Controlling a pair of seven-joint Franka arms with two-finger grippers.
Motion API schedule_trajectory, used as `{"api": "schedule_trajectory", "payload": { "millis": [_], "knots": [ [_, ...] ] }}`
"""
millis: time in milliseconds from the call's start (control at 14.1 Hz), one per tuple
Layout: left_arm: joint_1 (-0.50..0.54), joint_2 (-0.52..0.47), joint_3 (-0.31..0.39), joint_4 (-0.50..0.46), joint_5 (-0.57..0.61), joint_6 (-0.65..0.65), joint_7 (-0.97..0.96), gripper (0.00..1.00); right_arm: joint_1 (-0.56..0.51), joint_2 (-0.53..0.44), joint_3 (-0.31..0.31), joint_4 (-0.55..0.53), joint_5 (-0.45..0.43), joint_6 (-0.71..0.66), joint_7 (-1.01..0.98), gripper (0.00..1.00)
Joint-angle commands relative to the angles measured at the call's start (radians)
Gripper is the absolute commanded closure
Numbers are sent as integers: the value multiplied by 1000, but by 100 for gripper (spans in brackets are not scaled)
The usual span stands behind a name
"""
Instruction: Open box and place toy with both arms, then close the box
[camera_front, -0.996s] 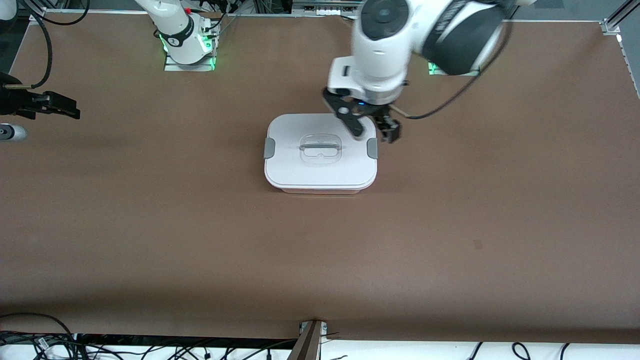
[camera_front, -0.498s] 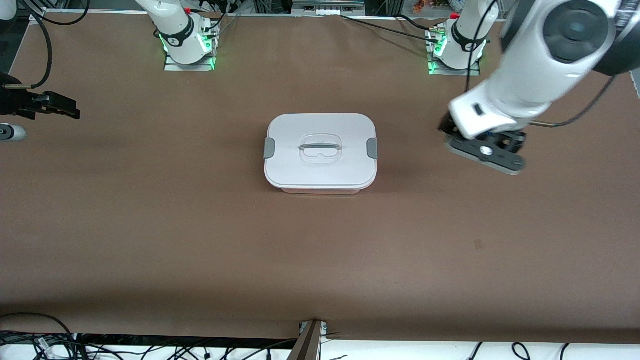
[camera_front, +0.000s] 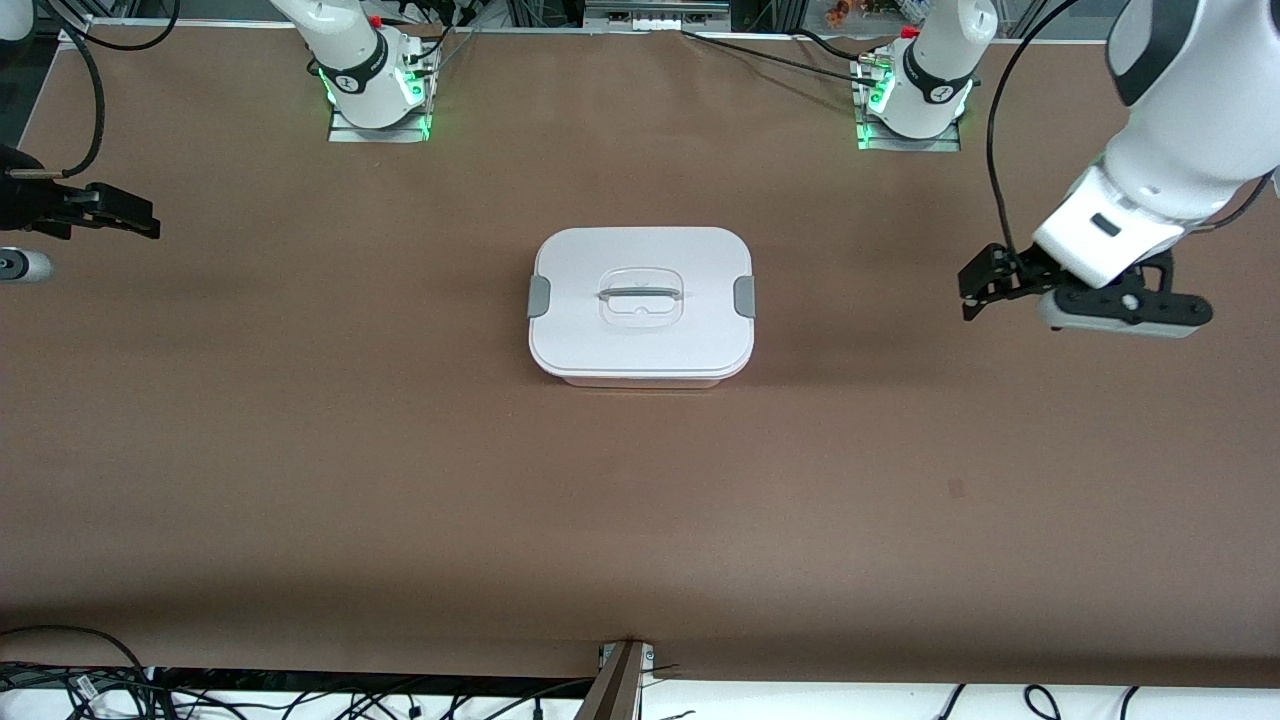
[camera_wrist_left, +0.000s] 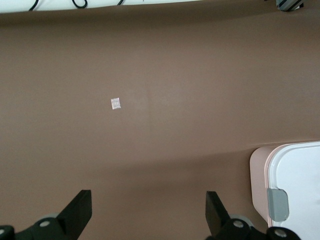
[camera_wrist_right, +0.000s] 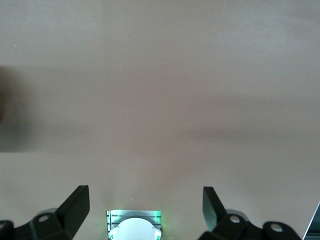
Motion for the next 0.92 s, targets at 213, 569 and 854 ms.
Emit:
{"api": "schedule_trajectory", "payload": {
  "millis": [213,569,854],
  "knots": [
    [43,-61,-2,-50,3,-94,56,0,3,-9,-9,-10,17,10,-6,0],
    [40,-25,-3,28,26,-192,44,0,5,-9,-8,-10,17,10,-6,0],
    [34,-15,1,45,26,-213,18,0,3,-9,-9,-10,17,11,-6,0]
  ]
}}
